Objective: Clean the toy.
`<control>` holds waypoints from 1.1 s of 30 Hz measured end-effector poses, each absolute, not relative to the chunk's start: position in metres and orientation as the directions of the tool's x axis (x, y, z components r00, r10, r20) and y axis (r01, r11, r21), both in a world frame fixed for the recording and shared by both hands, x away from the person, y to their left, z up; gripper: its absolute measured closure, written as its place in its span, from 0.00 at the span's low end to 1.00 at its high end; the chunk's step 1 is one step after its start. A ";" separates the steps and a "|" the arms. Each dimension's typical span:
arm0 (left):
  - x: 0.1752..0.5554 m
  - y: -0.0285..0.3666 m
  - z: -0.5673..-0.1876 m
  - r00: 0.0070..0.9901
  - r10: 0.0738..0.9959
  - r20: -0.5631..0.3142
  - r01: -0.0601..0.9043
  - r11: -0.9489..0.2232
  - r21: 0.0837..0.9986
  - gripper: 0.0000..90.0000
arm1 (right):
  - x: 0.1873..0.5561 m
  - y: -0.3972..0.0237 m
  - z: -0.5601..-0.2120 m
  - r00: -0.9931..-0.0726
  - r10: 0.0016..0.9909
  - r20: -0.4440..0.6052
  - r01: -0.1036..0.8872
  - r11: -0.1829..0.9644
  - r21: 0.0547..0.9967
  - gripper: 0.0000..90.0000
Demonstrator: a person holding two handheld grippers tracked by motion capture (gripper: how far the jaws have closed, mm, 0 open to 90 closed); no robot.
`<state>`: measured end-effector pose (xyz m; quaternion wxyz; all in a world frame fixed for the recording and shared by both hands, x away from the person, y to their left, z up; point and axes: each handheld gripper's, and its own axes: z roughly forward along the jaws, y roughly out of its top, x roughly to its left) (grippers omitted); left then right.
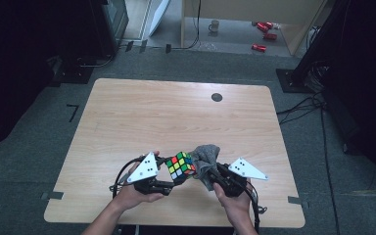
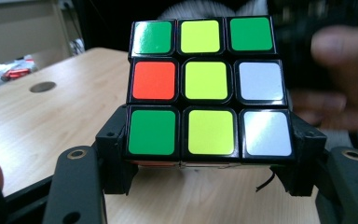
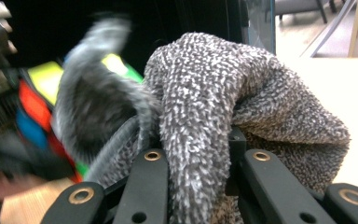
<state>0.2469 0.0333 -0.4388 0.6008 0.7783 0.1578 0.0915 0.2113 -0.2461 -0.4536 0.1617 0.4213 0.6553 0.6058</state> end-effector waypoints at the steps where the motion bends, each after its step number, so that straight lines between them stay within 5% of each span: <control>1: 0.249 0.037 -0.437 0.931 0.357 -0.073 0.150 -0.194 0.969 0.39 | 0.212 -0.245 -0.456 -0.602 0.740 0.300 0.361 -0.082 0.929 0.87; 9: 0.247 0.035 -0.437 0.939 0.324 -0.115 0.173 -0.158 0.972 0.39 | 0.204 -0.207 -0.467 -0.706 0.681 0.196 0.333 0.074 0.940 0.87; 14: 0.246 0.034 -0.437 0.942 0.315 -0.119 0.174 -0.154 0.973 0.39 | 0.205 -0.227 -0.457 -0.667 0.705 0.242 0.306 -0.037 0.951 0.87; 21: 0.248 0.036 -0.436 0.938 0.321 -0.128 0.182 -0.145 0.973 0.39 | 0.198 -0.205 -0.468 -0.725 0.668 0.172 0.304 0.086 0.949 0.87; 29: 0.250 0.038 -0.437 0.935 0.320 -0.152 0.201 -0.126 0.971 0.39 | 0.199 -0.222 -0.454 -0.696 0.696 0.178 0.260 0.014 0.965 0.87; 33: 0.249 0.038 -0.435 0.933 0.323 -0.155 0.204 -0.121 0.972 0.39 | 0.196 -0.208 -0.462 -0.725 0.673 0.147 0.271 0.083 0.959 0.87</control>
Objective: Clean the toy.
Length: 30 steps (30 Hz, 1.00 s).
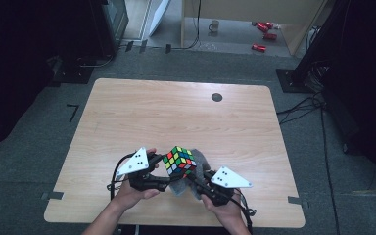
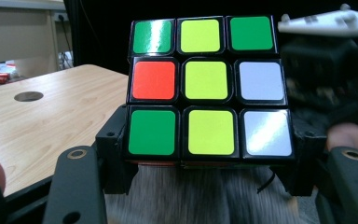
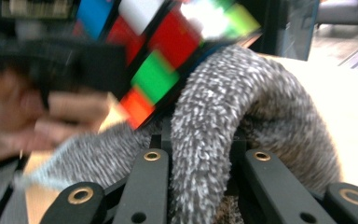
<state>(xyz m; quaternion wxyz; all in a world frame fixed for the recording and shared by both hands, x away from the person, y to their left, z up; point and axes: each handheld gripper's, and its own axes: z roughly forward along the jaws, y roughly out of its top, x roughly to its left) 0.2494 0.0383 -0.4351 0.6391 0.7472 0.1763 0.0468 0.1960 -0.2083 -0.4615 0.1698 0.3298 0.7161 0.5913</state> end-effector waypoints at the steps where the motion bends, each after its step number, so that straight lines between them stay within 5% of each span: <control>1: 0.250 0.039 -0.435 0.933 0.326 -0.153 0.202 -0.123 0.972 0.39 | 0.195 -0.204 -0.463 -0.737 0.664 0.127 0.266 0.112 0.958 0.87; 9: 0.249 0.036 -0.437 0.935 0.319 -0.155 0.206 -0.132 0.970 0.39 | 0.199 -0.220 -0.455 -0.693 0.704 0.157 0.257 0.038 0.966 0.87; 15: 0.250 0.038 -0.436 0.931 0.317 -0.182 0.227 -0.111 0.968 0.39 | 0.191 -0.198 -0.466 -0.747 0.659 0.083 0.247 0.160 0.956 0.86; 22: 0.252 0.039 -0.438 0.930 0.318 -0.185 0.231 -0.115 0.966 0.39 | 0.194 -0.216 -0.455 -0.712 0.694 0.107 0.224 0.080 0.971 0.86; 30: 0.253 0.045 -0.437 0.926 0.325 -0.192 0.237 -0.104 0.966 0.39 | 0.191 -0.199 -0.463 -0.750 0.660 0.044 0.208 0.172 0.963 0.86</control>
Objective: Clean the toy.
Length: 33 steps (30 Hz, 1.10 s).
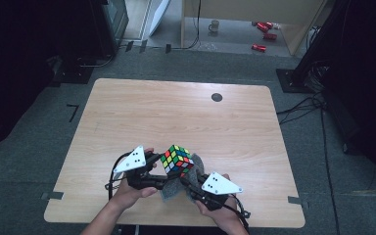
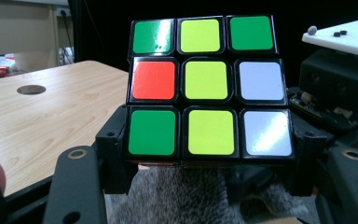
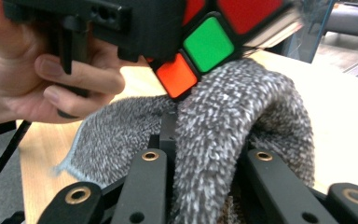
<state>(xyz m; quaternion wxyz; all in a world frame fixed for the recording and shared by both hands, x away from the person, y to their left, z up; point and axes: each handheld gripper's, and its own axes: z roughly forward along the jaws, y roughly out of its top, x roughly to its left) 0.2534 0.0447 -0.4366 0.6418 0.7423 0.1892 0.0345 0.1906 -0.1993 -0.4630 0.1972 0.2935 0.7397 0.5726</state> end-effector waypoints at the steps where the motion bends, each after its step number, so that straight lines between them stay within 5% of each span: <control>1: 0.253 0.044 -0.437 0.927 0.325 -0.190 0.235 -0.105 0.966 0.39 | 0.191 -0.202 -0.461 -0.743 0.668 0.048 0.205 0.158 0.966 0.86; 5: 0.253 0.039 -0.439 0.927 0.321 -0.191 0.240 -0.120 0.963 0.39 | 0.194 -0.214 -0.457 -0.720 0.691 0.069 0.205 0.116 0.972 0.86; 11: 0.253 0.039 -0.440 0.926 0.322 -0.195 0.244 -0.118 0.963 0.39 | 0.187 -0.196 -0.471 -0.764 0.645 -0.018 0.183 0.243 0.953 0.84; 18: 0.253 0.038 -0.443 0.926 0.331 -0.183 0.241 -0.143 0.960 0.39 | 0.193 -0.222 -0.457 -0.707 0.707 0.029 0.179 0.139 0.974 0.85; 25: 0.251 0.037 -0.442 0.928 0.326 -0.181 0.236 -0.137 0.962 0.39 | 0.188 -0.201 -0.471 -0.792 0.609 -0.044 0.172 0.292 0.941 0.83; 33: 0.256 0.043 -0.443 0.909 0.384 -0.161 0.229 -0.141 0.963 0.39 | 0.195 -0.235 -0.453 -0.699 0.715 0.017 0.162 0.135 0.978 0.84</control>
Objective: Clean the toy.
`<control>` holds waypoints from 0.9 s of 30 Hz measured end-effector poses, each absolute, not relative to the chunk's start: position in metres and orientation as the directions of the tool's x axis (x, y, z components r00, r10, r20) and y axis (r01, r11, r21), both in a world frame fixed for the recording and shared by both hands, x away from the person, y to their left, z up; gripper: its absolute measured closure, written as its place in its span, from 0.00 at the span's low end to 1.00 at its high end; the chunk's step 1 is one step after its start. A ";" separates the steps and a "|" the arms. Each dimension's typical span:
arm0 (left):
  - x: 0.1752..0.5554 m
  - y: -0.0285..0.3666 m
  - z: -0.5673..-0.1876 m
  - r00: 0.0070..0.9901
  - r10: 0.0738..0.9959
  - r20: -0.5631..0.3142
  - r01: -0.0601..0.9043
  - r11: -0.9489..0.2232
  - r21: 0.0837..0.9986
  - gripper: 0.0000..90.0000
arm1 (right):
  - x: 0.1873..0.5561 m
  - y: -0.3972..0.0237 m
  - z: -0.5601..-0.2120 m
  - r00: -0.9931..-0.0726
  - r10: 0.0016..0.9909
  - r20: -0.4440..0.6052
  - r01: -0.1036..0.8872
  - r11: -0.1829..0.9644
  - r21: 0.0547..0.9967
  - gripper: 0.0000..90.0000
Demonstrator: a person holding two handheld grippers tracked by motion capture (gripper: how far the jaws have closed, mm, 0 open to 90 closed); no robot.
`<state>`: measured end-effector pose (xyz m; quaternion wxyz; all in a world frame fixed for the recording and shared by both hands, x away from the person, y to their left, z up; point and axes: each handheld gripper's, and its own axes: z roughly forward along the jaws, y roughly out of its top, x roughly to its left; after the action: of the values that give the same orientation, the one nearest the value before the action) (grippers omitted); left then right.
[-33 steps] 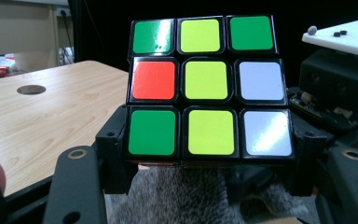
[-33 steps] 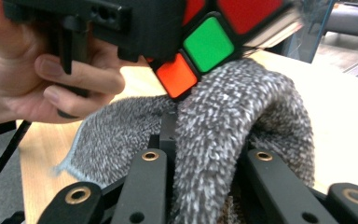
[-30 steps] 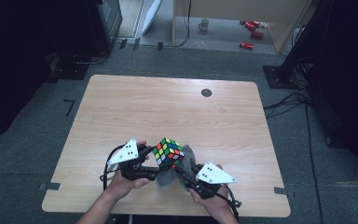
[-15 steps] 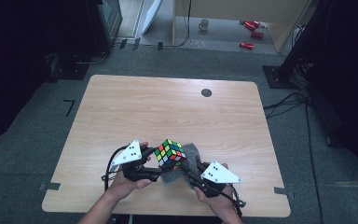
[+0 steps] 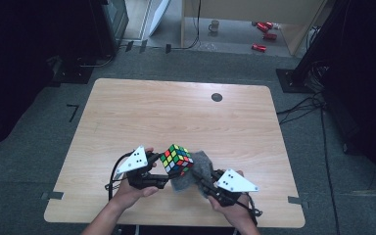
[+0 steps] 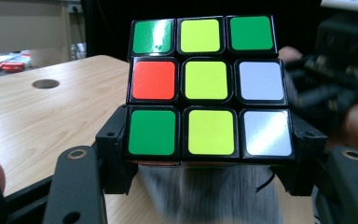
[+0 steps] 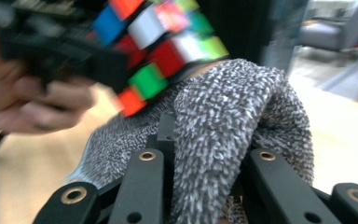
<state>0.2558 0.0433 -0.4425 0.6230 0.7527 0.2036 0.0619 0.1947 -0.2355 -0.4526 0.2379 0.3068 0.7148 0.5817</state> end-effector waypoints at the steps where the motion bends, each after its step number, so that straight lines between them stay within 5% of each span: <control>1: 0.256 0.043 -0.444 0.906 0.394 -0.155 0.228 -0.147 0.962 0.39 | 0.196 -0.241 -0.451 -0.675 0.738 0.019 0.163 0.123 0.979 0.84; 17: 0.272 0.020 -0.477 0.774 0.633 -0.011 0.319 -0.374 0.871 0.39 | 0.229 -0.305 -0.471 -0.328 0.945 0.009 0.235 0.072 0.969 0.80; 27: 0.274 0.008 -0.492 0.755 0.656 0.010 0.358 -0.425 0.831 0.39 | 0.246 -0.300 -0.502 -0.402 0.914 0.059 0.378 0.107 0.920 0.64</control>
<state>0.2741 0.0080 -0.4920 0.4398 0.8271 0.3065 0.1689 0.2462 -0.2998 -0.5021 0.2812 0.4688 0.6888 0.4762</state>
